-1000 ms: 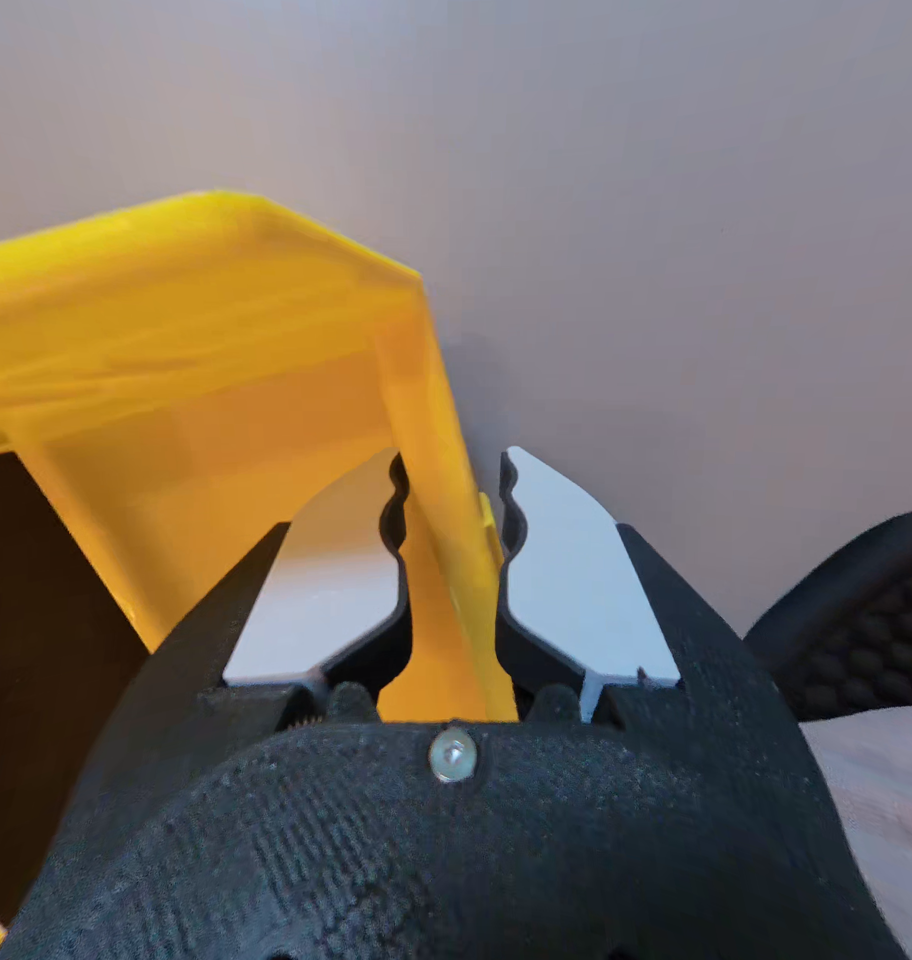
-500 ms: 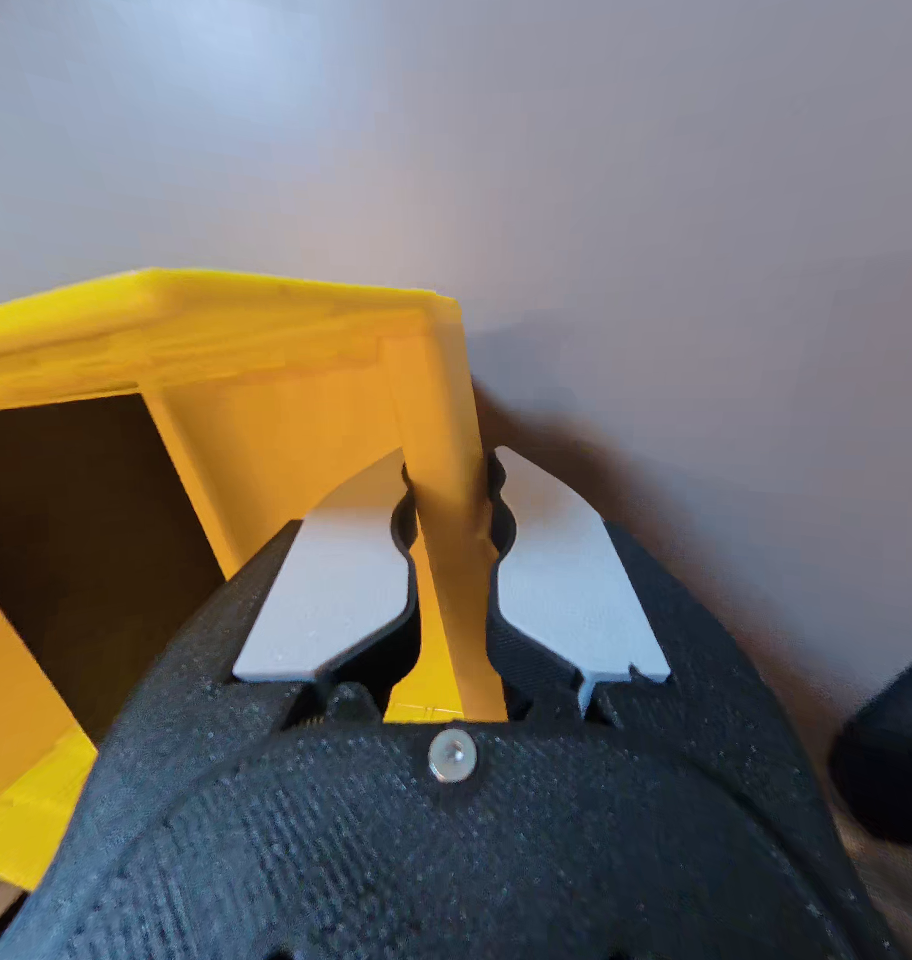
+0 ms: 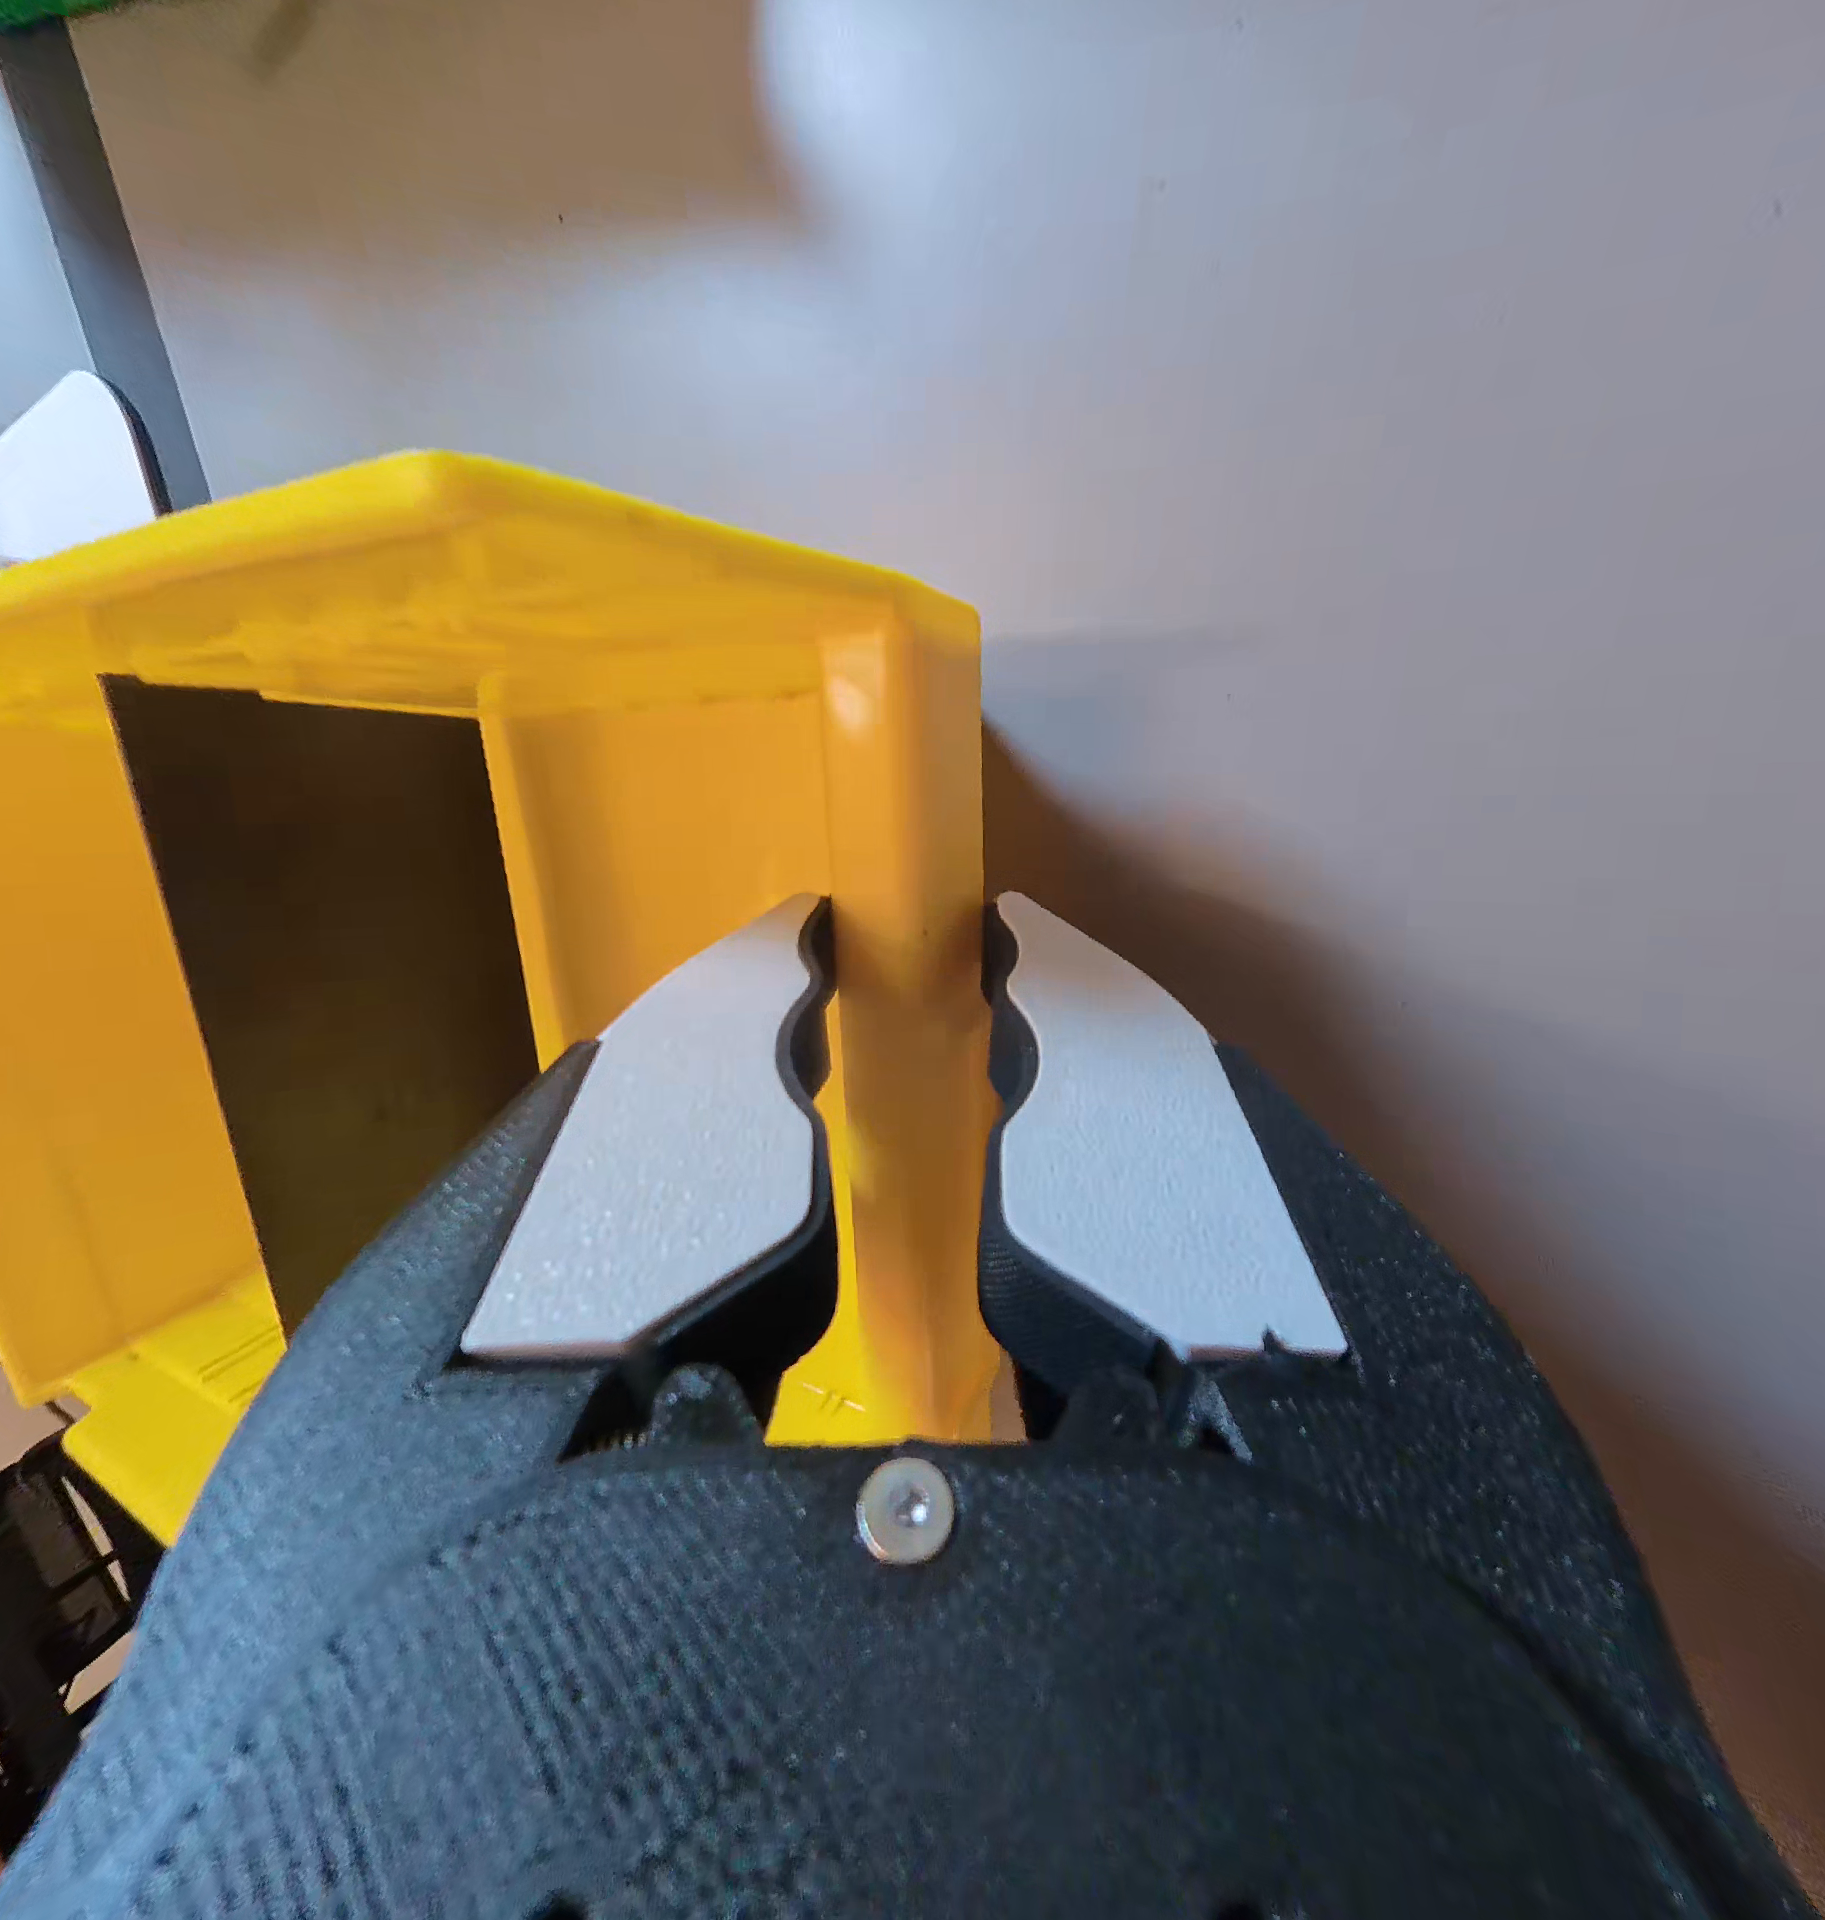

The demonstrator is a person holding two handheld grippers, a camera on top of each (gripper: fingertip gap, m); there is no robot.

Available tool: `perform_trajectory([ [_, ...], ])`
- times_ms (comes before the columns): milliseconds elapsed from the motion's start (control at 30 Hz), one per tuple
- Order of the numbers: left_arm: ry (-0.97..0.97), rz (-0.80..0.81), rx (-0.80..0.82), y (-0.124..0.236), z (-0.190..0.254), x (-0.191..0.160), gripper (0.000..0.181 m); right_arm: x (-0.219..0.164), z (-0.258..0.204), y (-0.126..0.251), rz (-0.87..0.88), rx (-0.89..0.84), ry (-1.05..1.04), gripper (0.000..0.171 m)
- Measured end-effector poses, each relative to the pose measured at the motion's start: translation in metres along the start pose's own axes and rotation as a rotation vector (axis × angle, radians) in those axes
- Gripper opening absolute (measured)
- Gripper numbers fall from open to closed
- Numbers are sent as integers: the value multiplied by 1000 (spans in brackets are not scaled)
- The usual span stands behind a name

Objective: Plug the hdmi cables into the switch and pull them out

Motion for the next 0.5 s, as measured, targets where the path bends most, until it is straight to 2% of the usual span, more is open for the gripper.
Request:
perform_trajectory([
  [133,61,52,39,-6,-5,17,27,2,-3,1,7,5,24,27],
  [333,155,153,148,-17,-20,37,28,17,-32,15,8,136,80,26],
  [433,199,177,122,-13,-21,34,32,24,-55,28,-71,210,113,24],
  [500,289,285,45,-3,-21,39,31,31,-73,38,-129,247,172,24],
])
Point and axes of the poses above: each gripper's, where its closed fingertips meet, y back along the fingers, x out of its top, z = x × y across the jaws, the point moved 2 cm from there along y, back along the fingers, and after that the axes turned 1 degree about -z, right-handed, at the moved point
